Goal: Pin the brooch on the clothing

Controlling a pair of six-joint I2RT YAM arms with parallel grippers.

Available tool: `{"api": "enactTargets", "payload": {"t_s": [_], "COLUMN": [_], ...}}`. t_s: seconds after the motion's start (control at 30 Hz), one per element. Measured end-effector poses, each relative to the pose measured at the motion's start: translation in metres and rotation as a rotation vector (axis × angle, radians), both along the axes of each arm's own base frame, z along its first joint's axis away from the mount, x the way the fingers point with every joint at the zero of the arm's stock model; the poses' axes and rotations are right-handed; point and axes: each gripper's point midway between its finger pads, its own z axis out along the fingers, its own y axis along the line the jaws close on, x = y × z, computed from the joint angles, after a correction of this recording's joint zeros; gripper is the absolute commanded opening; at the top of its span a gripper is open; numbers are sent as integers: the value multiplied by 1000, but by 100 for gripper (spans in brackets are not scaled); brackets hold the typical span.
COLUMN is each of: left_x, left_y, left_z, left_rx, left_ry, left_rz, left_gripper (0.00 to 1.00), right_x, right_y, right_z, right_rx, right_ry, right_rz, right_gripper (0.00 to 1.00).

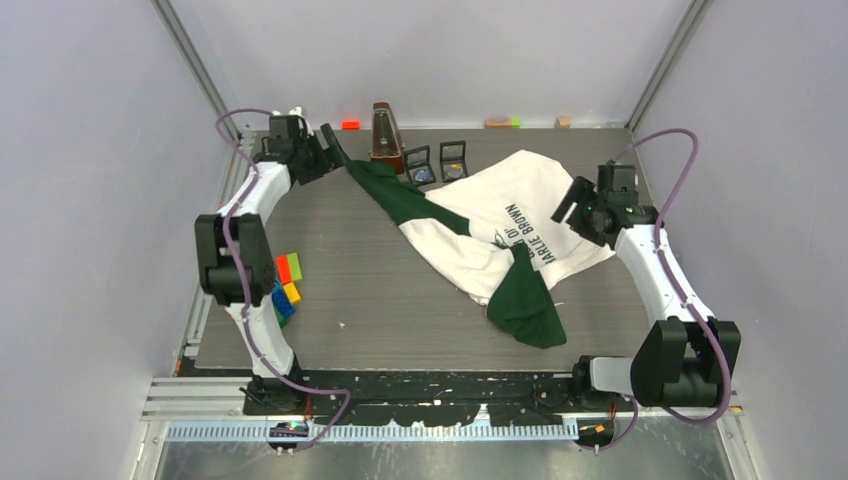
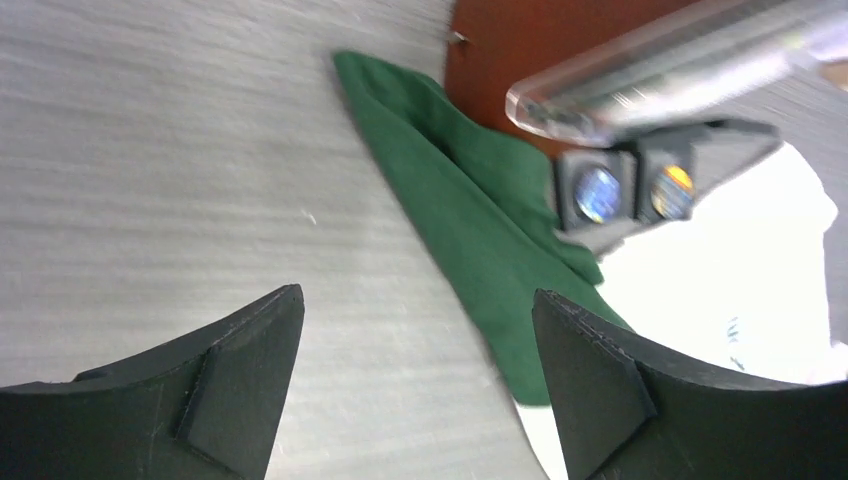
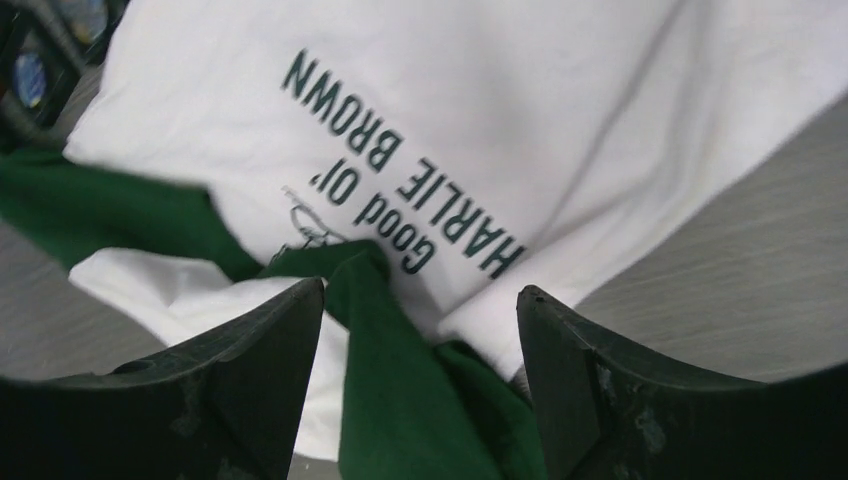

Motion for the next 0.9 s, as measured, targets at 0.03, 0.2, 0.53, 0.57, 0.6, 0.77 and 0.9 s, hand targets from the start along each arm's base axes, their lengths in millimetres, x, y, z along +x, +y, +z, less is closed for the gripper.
{"api": "enactTargets", "payload": {"t_s": [0.03,0.2,0.53,0.57,0.6,0.77,0.9], "left_x": [-10,-76,-175,-183,-191,-211,-217], "left_y": [-2,-17,-31,-28,-25,-15,-11], "left_z": [10,55,59,59,59,67,63], "left_rx": [-10,-77,-95,-74,-52,24,56], "left_ry": [-3,-13,114,117,120,85,77], "left_rz": [-9,-71,-213,-216,-217,-221,-223], "left_gripper": [88,88,91,91,91,87,83], "right_x": [2,7,1,1,0,-1,0], "right_y": [14,64,100,99,99,101,110], "right_z": [1,-23,-69,-72,-76,-88,-90], "right_rx": [28,150,292,293,294,305,337], "right_ry": [-11,51,191,201,212,246,243], "right_rz": [51,237,394,392,390,396,426], "right_gripper": [76,76,69,69,67,49,20]}}
